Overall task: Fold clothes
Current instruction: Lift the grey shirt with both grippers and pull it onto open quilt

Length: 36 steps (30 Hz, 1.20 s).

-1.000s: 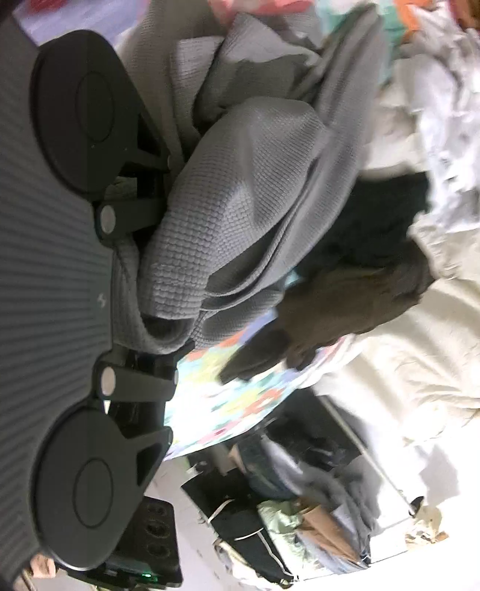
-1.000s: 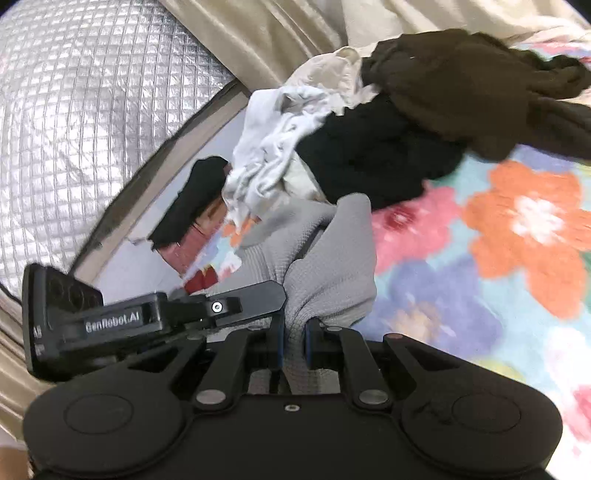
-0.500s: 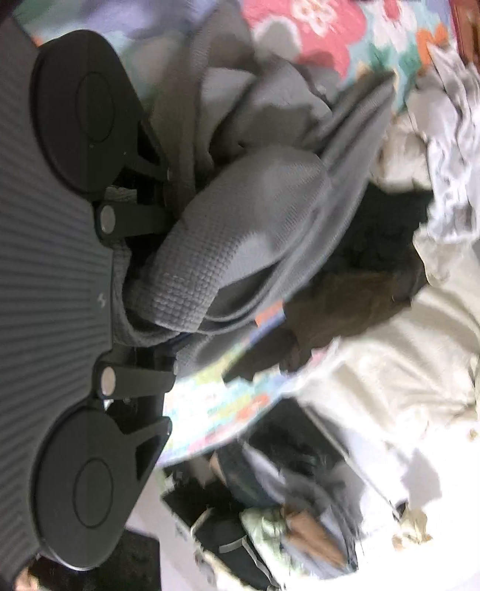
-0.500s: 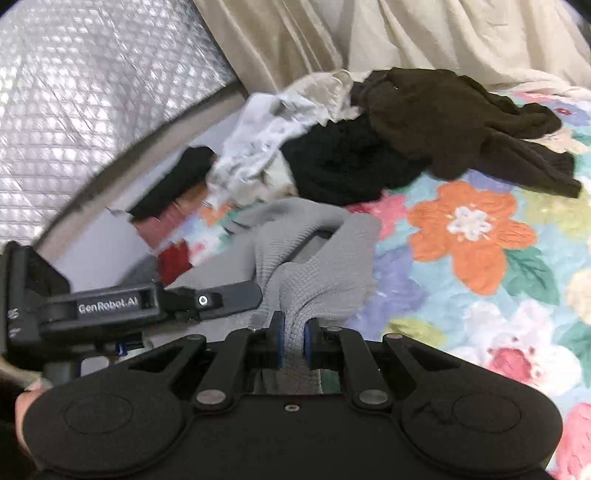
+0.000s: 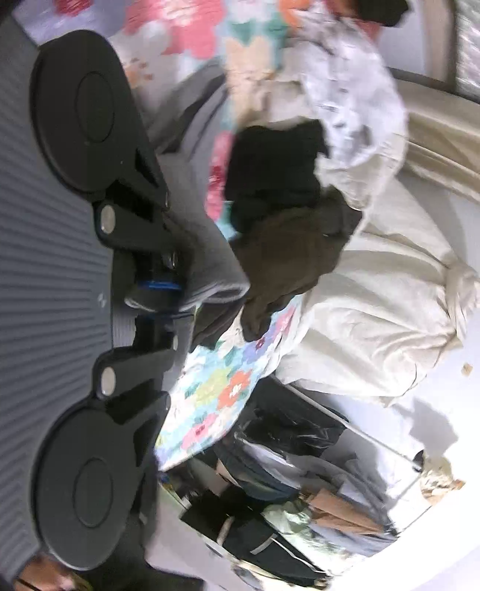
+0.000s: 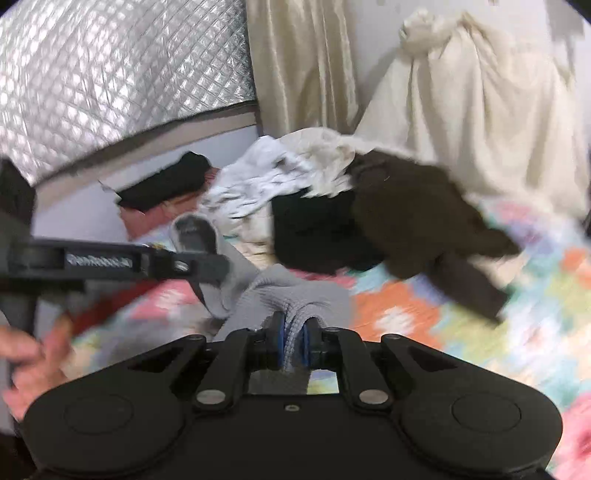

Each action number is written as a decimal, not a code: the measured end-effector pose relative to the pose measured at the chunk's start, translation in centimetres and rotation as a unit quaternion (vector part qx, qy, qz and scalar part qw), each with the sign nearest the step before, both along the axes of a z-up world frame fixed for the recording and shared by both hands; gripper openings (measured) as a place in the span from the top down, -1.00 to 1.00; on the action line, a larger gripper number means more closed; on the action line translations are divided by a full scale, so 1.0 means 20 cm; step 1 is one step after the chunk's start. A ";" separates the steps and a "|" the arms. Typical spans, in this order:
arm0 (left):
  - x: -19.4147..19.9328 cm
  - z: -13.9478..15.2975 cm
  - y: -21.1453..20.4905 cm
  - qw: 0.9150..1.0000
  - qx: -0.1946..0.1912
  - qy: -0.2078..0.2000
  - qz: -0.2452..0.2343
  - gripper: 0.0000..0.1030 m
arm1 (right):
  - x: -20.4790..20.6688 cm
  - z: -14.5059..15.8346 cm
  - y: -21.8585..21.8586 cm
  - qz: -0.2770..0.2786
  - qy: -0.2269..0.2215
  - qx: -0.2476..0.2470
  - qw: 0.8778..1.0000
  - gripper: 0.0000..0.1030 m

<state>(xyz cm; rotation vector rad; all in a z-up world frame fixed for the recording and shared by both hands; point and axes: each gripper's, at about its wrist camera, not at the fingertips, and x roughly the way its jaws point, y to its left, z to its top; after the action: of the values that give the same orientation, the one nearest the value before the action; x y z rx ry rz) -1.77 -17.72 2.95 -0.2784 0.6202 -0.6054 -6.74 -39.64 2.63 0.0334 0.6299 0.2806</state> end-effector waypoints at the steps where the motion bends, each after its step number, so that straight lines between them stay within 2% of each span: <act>1: 0.00 0.01 -0.02 1.000 0.013 -0.005 -0.002 0.78 | 0.00 0.01 -0.04 -0.009 -0.002 -0.017 1.000 0.78; 3: 0.00 -0.01 -0.07 0.999 0.040 -0.005 -0.005 0.78 | 0.00 0.02 -0.12 -0.027 -0.006 -0.051 0.998 0.79; 7: 0.01 -0.16 -0.19 0.996 0.081 -0.017 -0.010 0.78 | 0.03 -0.12 -0.37 -0.096 0.014 -0.056 0.994 0.79; 10: 0.07 -0.35 -0.25 0.994 0.109 0.009 -0.011 0.78 | 0.08 -0.29 -0.56 -0.143 0.046 -0.032 0.988 0.76; 12: 0.12 -0.46 -0.25 0.993 0.115 0.033 -0.018 0.78 | 0.03 -0.37 -0.66 -0.172 0.056 -0.006 0.983 0.55; 16: 0.17 -0.60 -0.21 0.991 0.122 0.054 -0.029 0.68 | -0.11 -0.50 -0.83 -0.222 0.072 0.048 0.971 0.50; 17: 0.16 -0.62 -0.18 0.992 0.116 0.053 -0.027 0.65 | -0.17 -0.52 -0.85 -0.223 0.074 0.066 0.970 0.42; 19: 0.15 -0.65 -0.14 0.992 0.102 0.064 -0.020 0.37 | -0.26 -0.54 -0.88 -0.220 0.072 0.093 0.968 0.21; 20: 0.14 -0.66 -0.12 0.992 0.097 0.073 -0.016 0.32 | -0.32 -0.55 -0.88 -0.220 0.072 0.105 0.967 0.07; 22: 0.12 -0.66 -0.10 0.992 0.093 0.082 -0.011 0.27 | -0.39 -0.58 -0.89 -0.219 0.070 0.134 0.964 0.02; 24: 0.11 -0.64 -0.10 0.992 0.096 0.079 -0.009 0.14 | -0.43 -0.63 -0.88 -0.220 0.074 0.168 0.958 -0.11; 26: 0.10 -0.62 -0.10 0.992 0.104 0.066 -0.003 0.03 | -0.44 -0.70 -0.87 -0.218 0.088 0.195 0.952 -0.12; 29: 0.09 -0.62 -0.09 0.992 0.113 0.063 0.003 -0.03 | -0.45 -0.78 -0.81 -0.202 0.110 0.226 0.947 -0.12; 31: 0.11 -0.66 -0.08 0.991 0.108 0.083 0.000 -0.03 | -0.45 -0.82 -0.77 -0.182 0.121 0.244 0.945 -0.12; 36: 0.16 -0.78 -0.11 0.985 0.040 0.159 -0.045 -0.03 | -0.42 -0.87 -0.61 -0.130 0.149 0.234 0.952 -0.12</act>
<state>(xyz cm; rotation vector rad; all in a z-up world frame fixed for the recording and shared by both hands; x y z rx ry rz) 1.48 -19.92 -12.64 -0.2756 0.9677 -0.6273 -15.14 -51.90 -14.71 0.6223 0.8372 0.1641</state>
